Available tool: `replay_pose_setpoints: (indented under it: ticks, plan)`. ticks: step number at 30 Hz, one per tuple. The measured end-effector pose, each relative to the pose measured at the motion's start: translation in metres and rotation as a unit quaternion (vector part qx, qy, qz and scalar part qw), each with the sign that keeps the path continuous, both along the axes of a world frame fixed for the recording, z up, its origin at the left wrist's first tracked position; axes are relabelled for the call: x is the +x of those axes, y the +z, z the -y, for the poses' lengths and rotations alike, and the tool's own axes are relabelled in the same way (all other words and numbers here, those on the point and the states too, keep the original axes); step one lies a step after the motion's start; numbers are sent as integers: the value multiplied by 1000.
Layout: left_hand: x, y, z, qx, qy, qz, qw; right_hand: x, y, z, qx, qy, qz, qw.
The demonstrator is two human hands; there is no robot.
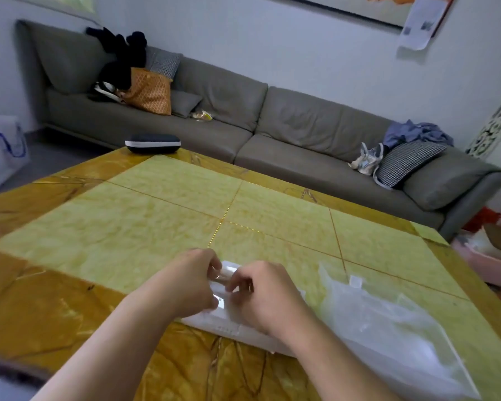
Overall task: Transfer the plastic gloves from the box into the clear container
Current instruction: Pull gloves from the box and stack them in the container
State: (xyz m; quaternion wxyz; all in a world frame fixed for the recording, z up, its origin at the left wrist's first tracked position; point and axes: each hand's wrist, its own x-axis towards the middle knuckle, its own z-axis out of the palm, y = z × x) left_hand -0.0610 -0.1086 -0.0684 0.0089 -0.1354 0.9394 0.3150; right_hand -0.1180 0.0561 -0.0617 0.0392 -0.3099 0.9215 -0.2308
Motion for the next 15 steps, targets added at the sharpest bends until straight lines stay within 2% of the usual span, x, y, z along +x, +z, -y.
replay_pose_setpoints:
  ticks: [4,7,9,12,15]
  plan:
    - [-1,0,-1,-5,-2,2,1000,-6,9,-8,-2,-15,10,1000]
    - [0,1,-2,-8,-6,3,1000,3,13,0,-58,31,66,996]
    - [1,1,-2,-5,-5,-1,1000,8,6,8,-30,58,71,995]
    - [3,0,-3,2,-1,-4,1000,5,-1,14,42,68,26,996]
    - [5,1,-4,1,-3,2,1000,6,1,10,-30,8,30,999]
